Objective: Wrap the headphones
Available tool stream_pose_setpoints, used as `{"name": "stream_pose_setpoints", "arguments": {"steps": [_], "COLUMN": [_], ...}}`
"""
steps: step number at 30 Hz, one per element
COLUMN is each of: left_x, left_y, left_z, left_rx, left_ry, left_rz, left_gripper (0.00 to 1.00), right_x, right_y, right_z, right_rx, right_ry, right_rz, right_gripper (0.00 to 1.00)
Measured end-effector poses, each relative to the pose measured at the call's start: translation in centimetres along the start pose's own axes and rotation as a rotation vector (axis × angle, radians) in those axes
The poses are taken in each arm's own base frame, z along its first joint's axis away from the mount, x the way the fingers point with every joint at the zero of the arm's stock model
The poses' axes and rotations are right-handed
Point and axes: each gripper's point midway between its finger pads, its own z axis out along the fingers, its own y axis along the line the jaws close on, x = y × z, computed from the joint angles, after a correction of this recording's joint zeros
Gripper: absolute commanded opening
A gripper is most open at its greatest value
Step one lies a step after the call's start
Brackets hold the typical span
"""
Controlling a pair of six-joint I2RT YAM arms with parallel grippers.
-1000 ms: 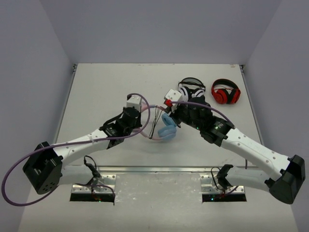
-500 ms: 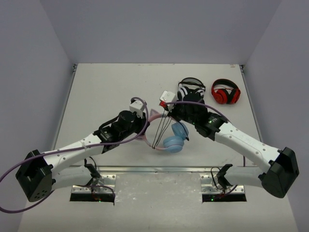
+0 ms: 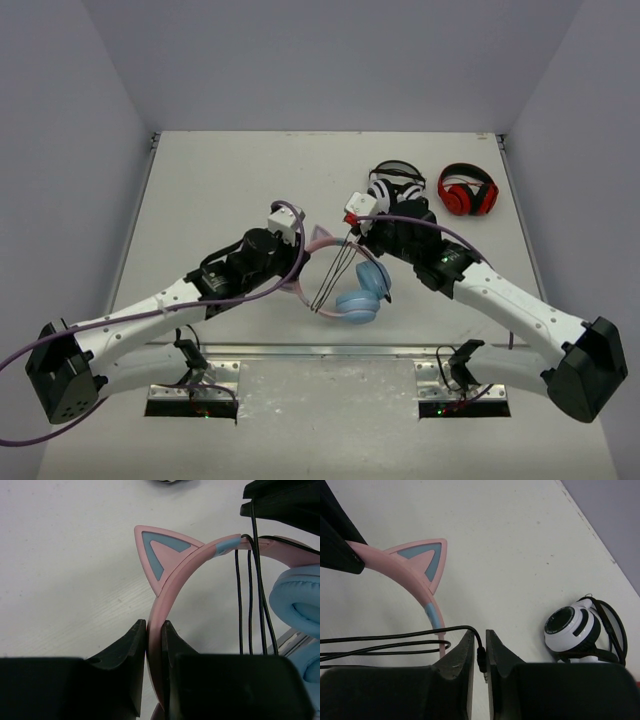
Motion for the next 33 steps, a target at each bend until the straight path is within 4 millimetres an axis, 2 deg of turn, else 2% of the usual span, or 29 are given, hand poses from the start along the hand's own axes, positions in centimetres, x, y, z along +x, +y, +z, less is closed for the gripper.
{"name": "stream_pose_setpoints", "arguments": {"steps": [4,7,12,16,18,21,23,24,25,29,30,32,33], "left_x": [-1.1,-2.0,-3.9,-4.9,-5.5,-6.7,-7.4,-7.8,-8.2,-9.6,-9.8,-9.7,-9.5], "left_y": [-0.7,-1.0,-1.6,-1.6,-1.5,-1.1,-0.6,-0.4,-0.2,-0.3,-0.5,-1.2,-1.5], "left_z": [-0.2,-0.3,0.1,0.8,1.2,1.9,2.2,2.4,2.6,3.5,3.7,4.1,4.3], "left_rx": [0.030,0.044,0.075,0.082,0.088,0.091,0.088,0.091,0.094,0.129,0.146,0.191,0.214], "left_ry": [-0.019,-0.034,-0.051,-0.039,-0.036,-0.037,-0.032,-0.032,-0.031,-0.027,-0.024,-0.010,0.000], "left_rz": [0.036,0.061,0.095,0.119,0.127,0.133,0.138,0.141,0.144,0.169,0.175,0.192,0.199], "left_gripper": [0.00,0.01,0.00,0.00,0.00,0.00,0.00,0.00,0.00,0.00,0.00,0.00,0.00], "right_x": [-0.4,-0.2,1.2,1.1,1.3,2.0,3.6,4.9,6.2,11.5,12.3,12.8,12.3], "right_y": [-0.9,-2.1,-3.2,-4.3,-5.2,-6.6,-7.8,-8.4,-8.8,-9.7,-10.0,-10.7,-11.1], "right_z": [-0.5,-0.9,-1.7,-2.5,-3.0,-3.9,-4.5,-4.8,-5.1,-6.3,-6.8,-8.3,-9.0], "right_rx": [0.038,0.083,0.136,0.176,0.210,0.257,0.306,0.336,0.359,0.440,0.463,0.507,0.519], "right_ry": [-0.025,-0.031,-0.028,-0.037,-0.038,-0.024,0.015,0.054,0.094,0.306,0.341,0.387,0.390], "right_rz": [0.025,0.053,0.104,0.137,0.157,0.196,0.243,0.276,0.308,0.486,0.528,0.615,0.642], "right_gripper": [0.20,0.33,0.33,0.38,0.43,0.58,0.65,0.71,0.82,0.85,0.99,0.99,0.99]}}
